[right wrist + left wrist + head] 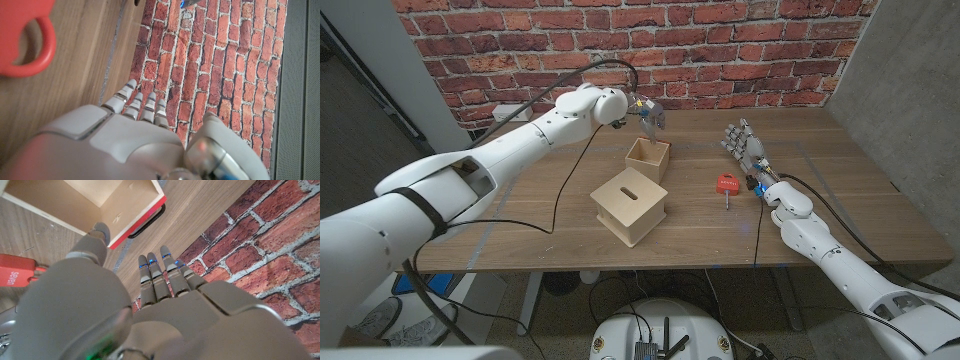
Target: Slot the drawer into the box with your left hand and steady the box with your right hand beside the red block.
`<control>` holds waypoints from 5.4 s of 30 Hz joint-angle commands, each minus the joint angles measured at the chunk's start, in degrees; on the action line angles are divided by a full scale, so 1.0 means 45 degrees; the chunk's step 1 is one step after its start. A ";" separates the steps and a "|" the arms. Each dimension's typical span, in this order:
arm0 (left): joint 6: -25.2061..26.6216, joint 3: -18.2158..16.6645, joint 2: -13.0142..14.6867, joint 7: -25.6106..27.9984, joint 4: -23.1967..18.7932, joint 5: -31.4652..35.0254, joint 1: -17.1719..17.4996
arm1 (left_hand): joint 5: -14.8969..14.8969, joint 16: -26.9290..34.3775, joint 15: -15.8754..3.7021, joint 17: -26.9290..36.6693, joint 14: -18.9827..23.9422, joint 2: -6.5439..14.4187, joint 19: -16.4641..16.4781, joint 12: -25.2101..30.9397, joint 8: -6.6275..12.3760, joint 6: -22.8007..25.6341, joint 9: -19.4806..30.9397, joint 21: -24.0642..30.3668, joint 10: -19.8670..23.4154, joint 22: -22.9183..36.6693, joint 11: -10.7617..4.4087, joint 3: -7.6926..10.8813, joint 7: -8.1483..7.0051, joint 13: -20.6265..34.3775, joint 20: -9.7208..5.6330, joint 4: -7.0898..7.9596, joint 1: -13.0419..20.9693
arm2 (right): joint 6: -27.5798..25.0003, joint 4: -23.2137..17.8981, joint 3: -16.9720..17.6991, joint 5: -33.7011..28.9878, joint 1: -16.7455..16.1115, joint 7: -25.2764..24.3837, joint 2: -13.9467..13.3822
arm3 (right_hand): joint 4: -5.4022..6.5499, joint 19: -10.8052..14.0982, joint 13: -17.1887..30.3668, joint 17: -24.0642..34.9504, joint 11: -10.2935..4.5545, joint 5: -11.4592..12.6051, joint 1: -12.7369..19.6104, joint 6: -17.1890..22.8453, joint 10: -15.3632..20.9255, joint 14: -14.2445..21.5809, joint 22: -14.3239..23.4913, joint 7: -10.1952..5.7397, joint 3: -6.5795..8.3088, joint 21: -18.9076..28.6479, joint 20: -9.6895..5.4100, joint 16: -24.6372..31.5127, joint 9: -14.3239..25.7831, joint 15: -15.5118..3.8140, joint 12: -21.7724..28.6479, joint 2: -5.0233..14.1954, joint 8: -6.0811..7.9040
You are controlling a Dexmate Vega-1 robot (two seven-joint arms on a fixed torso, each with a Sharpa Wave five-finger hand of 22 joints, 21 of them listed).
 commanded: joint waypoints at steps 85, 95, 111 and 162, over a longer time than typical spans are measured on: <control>-0.0054 0.1104 -0.0893 0.3623 0.2718 -0.0761 0.0253 | 0.0367 0.0276 -0.2309 0.0130 0.4355 0.1690 0.2279 0.0171 -0.0066 0.4597 0.0103 0.0127 0.4695 0.0099 -0.1322 -0.1214 -0.1032 0.0037 -0.2110 0.0193 0.2460 | -0.0158 0.0189 -0.0006 0.0058 0.0066 -0.0037 0.0078 | -0.0028 -0.0073 0.0041 -0.0152 0.0017 -0.0064 -0.0283 0.0173 -0.0004 0.0007 0.0070 0.0021 0.0386 0.0110 0.0085 0.0170 0.0046 -0.0083 0.0003 0.0103 0.0105; -0.0051 0.1159 -0.0855 0.3621 0.2683 -0.0636 0.0264 | 0.0345 0.0259 -0.2386 0.0135 0.5262 0.2068 0.2775 0.0172 -0.0202 0.4859 0.0138 0.0148 0.5340 0.0107 -0.1557 -0.1016 -0.1181 0.0076 -0.2057 0.0132 0.2621 | -0.0187 0.0197 -0.0009 0.0063 0.0087 -0.0049 0.0089 | -0.0030 -0.0077 0.0042 -0.0167 0.0019 -0.0069 -0.0310 0.0177 -0.0002 0.0027 0.0071 0.0030 0.0425 0.0110 0.0123 0.0185 0.0047 -0.0072 0.0005 0.0098 0.0101; -0.0048 0.1287 -0.0923 0.3787 0.2768 -0.0359 0.0197 | 0.0233 0.0031 -0.2428 0.0115 0.6223 0.2683 0.3749 0.0151 -0.0481 0.5305 0.0072 0.0140 0.6262 0.0113 -0.1522 -0.0783 -0.1458 0.0113 -0.2027 0.0171 0.2584 | -0.0226 0.0134 0.0001 0.0081 0.0035 -0.0082 0.0068 | -0.0041 -0.0074 0.0042 -0.0195 0.0007 -0.0076 -0.0340 0.0230 0.0021 0.0044 0.0073 0.0023 0.0492 0.0114 0.0158 0.0196 0.0050 -0.0070 0.0013 0.0092 0.0113; -0.0682 0.0921 -0.0859 0.3679 0.2525 -0.0397 -0.0212 | 0.0188 0.0193 -0.2480 0.0241 0.7439 0.2894 0.4165 0.0143 -0.0427 0.6573 0.0182 0.0010 0.8002 0.0133 -0.1587 -0.0925 -0.1277 0.0141 -0.2143 -0.0026 0.3172 | -0.0107 -0.0743 0.0089 -0.0170 -0.0355 -0.0343 -0.0352 | -0.0055 -0.0086 0.0043 -0.0226 0.0016 -0.0093 -0.0417 0.0243 0.0022 0.0047 0.0074 0.0008 0.0617 0.0111 0.0125 0.0213 0.0052 -0.0059 0.0011 0.0067 0.0101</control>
